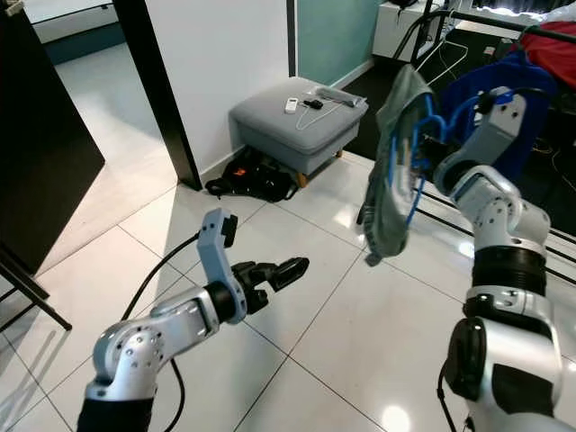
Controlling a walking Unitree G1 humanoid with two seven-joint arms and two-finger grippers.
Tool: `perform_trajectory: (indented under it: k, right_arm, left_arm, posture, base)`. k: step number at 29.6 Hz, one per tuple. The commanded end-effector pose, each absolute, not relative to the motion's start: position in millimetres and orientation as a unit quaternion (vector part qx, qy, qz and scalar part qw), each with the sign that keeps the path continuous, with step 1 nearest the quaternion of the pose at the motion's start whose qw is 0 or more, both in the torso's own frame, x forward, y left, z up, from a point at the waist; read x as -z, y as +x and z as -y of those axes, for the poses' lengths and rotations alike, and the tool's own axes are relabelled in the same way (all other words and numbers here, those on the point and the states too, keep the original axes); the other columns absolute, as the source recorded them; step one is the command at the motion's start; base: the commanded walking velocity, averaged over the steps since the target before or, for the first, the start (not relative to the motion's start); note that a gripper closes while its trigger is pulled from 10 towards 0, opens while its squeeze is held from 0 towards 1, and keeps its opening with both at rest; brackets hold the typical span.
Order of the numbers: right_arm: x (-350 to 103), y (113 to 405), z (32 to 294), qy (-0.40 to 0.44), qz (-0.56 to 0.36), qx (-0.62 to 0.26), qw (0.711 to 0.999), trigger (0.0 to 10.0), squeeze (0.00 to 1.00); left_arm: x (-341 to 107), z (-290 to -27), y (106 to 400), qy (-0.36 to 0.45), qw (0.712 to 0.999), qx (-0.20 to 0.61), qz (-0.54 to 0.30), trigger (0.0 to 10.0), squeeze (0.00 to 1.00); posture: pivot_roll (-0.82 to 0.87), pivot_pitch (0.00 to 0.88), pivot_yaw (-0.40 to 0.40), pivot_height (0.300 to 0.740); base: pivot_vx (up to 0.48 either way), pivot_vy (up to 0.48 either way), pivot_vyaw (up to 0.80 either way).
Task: Hang hanger
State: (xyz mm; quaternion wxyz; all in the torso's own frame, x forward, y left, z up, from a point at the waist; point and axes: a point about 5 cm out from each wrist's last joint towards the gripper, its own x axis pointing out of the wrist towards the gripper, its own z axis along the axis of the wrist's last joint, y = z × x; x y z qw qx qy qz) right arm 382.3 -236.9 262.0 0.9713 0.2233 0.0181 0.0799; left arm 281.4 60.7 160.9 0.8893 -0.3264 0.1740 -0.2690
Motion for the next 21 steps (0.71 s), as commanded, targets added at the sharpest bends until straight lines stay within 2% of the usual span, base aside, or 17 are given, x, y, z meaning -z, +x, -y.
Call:
perform_trajectory:
  k: [1,2,3,5,7,10,13,17,18,21]
  right_arm:
    - [-263.9,380.5,221.7,0.230,-0.019,-0.126,0.965,10.0,0.00]
    - [-260.0,375.6,192.6,0.223,-0.035,-0.205,0.952,10.0,0.00]
    - [-260.0,375.6,192.6,0.223,-0.035,-0.205,0.952,10.0,0.00]
    - [-258.6,369.1,171.8,0.217,-0.040,-0.266,0.938,10.0,0.00]
    - [-267.2,359.9,157.3,0.204,0.001,-0.330,0.922,10.0,0.00]
    - [-272.1,355.9,153.6,0.203,0.026,-0.355,0.912,10.0,0.00]
    - [-276.1,351.5,148.2,0.212,0.049,-0.389,0.895,10.0,0.00]
    - [-276.4,349.6,145.5,0.211,0.053,-0.400,0.890,10.0,0.00]
    - [-279.5,350.2,144.8,0.214,0.061,-0.403,0.888,10.0,0.00]
    - [-281.7,350.8,145.3,0.217,0.065,-0.402,0.887,10.0,0.00]
  left_arm:
    - [-146.7,-33.7,268.0,-0.417,0.851,0.249,-0.200,10.0,0.00]
    - [-150.7,-45.8,279.6,-0.413,0.865,0.218,-0.186,10.0,0.00]
    - [-150.7,-45.8,279.6,-0.413,0.865,0.218,-0.186,10.0,0.00]
    - [-155.2,-57.0,287.3,-0.402,0.876,0.199,-0.175,10.0,0.00]
    - [-160.3,-72.3,293.5,-0.373,0.896,0.180,-0.161,10.0,0.00]
    - [-163.0,-79.8,295.8,-0.359,0.904,0.172,-0.154,10.0,0.00]
    - [-174.3,-104.3,303.1,-0.347,0.919,0.142,-0.124,10.0,0.00]
    - [-181.8,-120.9,306.5,-0.347,0.925,0.118,-0.102,10.0,0.00]
    - [-188.8,-138.8,306.6,-0.341,0.932,0.095,-0.081,10.0,0.00]
    - [-191.7,-147.7,305.4,-0.338,0.935,0.083,-0.070,10.0,0.00]
  posture:
    - [-0.09,0.082,-0.001,0.740]
    - [-0.09,0.080,0.000,0.740]
    - [-0.09,0.080,0.000,0.740]
    - [-0.08,0.078,-0.003,0.740]
    - [-0.08,0.070,-0.006,0.740]
    - [-0.08,0.070,-0.006,0.740]
    - [-0.06,0.068,-0.012,0.740]
    - [-0.06,0.071,-0.021,0.740]
    - [-0.05,0.071,-0.025,0.740]
    - [-0.05,0.074,-0.031,0.740]
  base:
    - [0.000,0.000,0.00]
    - [0.000,0.000,0.00]
    - [0.000,0.000,0.00]
    - [0.000,0.000,0.00]
    - [0.000,0.000,0.00]
    - [0.000,0.000,0.00]
    - [0.000,0.000,0.00]
    - [0.000,0.000,0.00]
    - [0.000,0.000,0.00]
    - [0.000,0.000,0.00]
